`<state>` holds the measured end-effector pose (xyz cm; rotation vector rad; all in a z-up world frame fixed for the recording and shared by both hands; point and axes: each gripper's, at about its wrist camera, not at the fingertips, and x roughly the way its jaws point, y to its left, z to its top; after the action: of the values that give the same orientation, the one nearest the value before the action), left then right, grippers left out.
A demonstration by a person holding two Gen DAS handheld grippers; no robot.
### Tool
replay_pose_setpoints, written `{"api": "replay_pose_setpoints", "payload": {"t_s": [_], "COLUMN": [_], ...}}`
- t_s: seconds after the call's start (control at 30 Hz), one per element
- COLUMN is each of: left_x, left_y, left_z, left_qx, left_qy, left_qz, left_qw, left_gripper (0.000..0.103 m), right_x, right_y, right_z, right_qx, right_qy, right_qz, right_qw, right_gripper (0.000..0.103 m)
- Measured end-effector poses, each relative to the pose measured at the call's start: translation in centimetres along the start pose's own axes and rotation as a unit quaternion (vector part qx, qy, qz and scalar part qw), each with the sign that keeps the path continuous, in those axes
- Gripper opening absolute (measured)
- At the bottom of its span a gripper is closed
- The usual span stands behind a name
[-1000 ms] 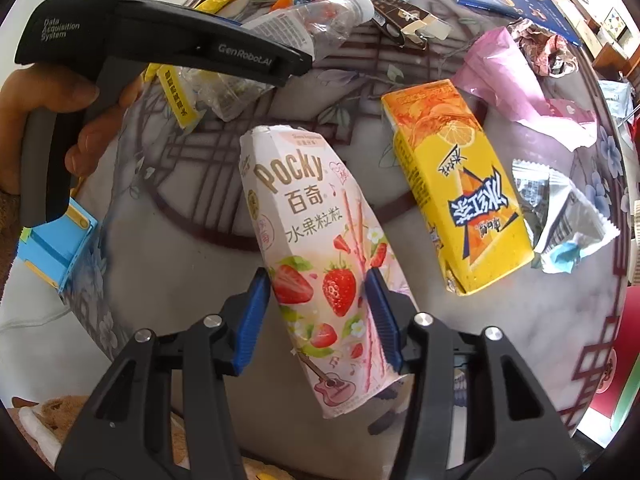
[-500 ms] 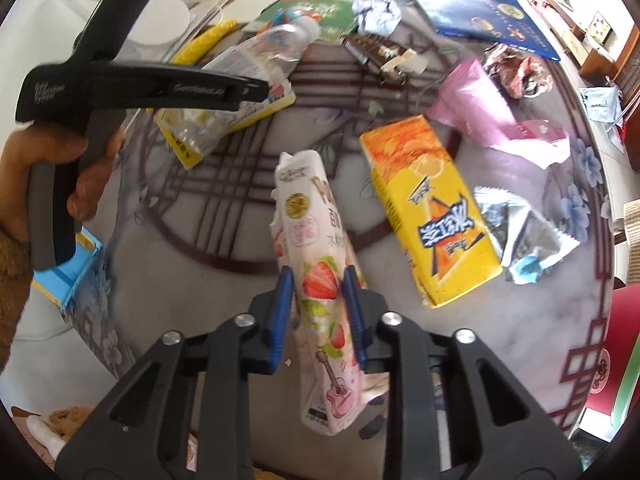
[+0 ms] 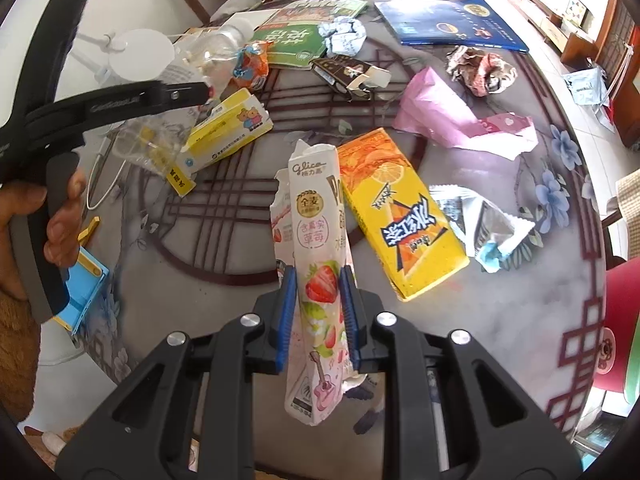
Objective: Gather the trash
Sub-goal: 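Grasp clear water bottle with left tool while right tool grasps pink Pocky box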
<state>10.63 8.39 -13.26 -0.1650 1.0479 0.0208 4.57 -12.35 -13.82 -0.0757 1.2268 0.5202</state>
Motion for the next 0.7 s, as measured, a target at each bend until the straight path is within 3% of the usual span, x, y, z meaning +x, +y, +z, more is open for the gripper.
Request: {"api": "replay_pose_setpoints", "payload": {"t_s": [0.3,0.7], "left_x": [-2.4,-3.5], "left_y": [-1.5,-6.1], "left_z": [-0.4,-0.9], "left_qx": [-0.002,0.028], "left_qy": [-0.039,-0.051], "left_qz": [-0.026,-0.045], "left_qw": [0.9989,0.9973], "left_gripper": [0.059,0.059], "right_x": [-3.3,-8.1], "right_y": [-1.2,-4.6], "right_z": [0.5,0.8], "right_qx": [0.021,0.065], "right_qy": [-0.053,-0.117], "right_qz": [-0.007,-0.032], "right_qw": [0.998,0.991], "right_gripper": [0.022,0.022]}}
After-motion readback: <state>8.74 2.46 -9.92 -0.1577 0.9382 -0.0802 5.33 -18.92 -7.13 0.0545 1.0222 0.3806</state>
